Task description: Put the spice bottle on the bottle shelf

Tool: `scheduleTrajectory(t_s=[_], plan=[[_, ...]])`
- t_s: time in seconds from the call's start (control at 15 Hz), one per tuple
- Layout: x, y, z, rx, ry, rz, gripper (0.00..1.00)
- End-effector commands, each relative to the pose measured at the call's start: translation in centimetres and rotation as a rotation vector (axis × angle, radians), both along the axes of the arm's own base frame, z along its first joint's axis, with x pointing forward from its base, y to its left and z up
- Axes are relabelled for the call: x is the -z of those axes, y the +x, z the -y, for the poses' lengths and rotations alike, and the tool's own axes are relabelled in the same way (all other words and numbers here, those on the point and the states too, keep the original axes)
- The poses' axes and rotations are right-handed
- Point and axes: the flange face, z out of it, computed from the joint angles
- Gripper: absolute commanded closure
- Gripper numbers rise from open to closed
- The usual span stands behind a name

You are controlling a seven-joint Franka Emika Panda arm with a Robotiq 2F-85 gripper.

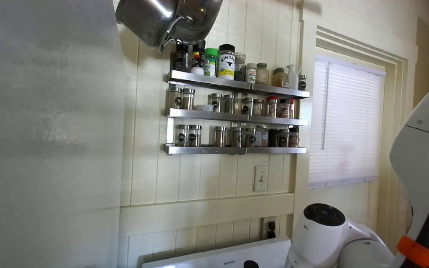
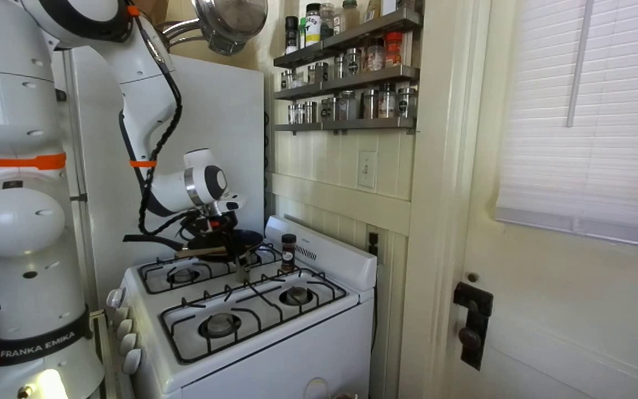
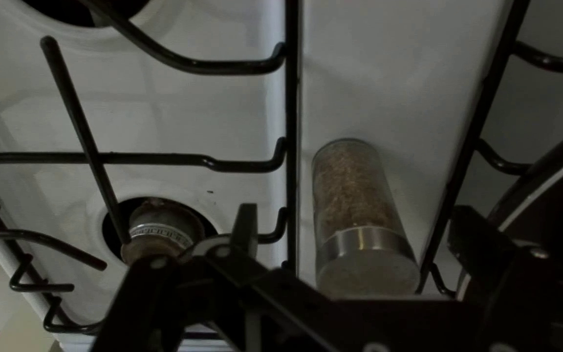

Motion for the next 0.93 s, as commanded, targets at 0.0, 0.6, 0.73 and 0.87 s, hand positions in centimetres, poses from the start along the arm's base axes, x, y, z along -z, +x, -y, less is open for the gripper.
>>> scheduleTrajectory(t_s=[0.0,0.6,0.73,0.87], plan=[[-0.4,0.2,-0.1,-0.010,-0.015,0.028,0.00],[0.5,-0.2,-0.3,-0.016,-0.015,0.027,0.00],[0.7,-0.4,-0.3,-0.016,-0.018,0.026,0.00],[0.8,-0.5,-0.2,-0.015,-0.020,0.030,0.00]])
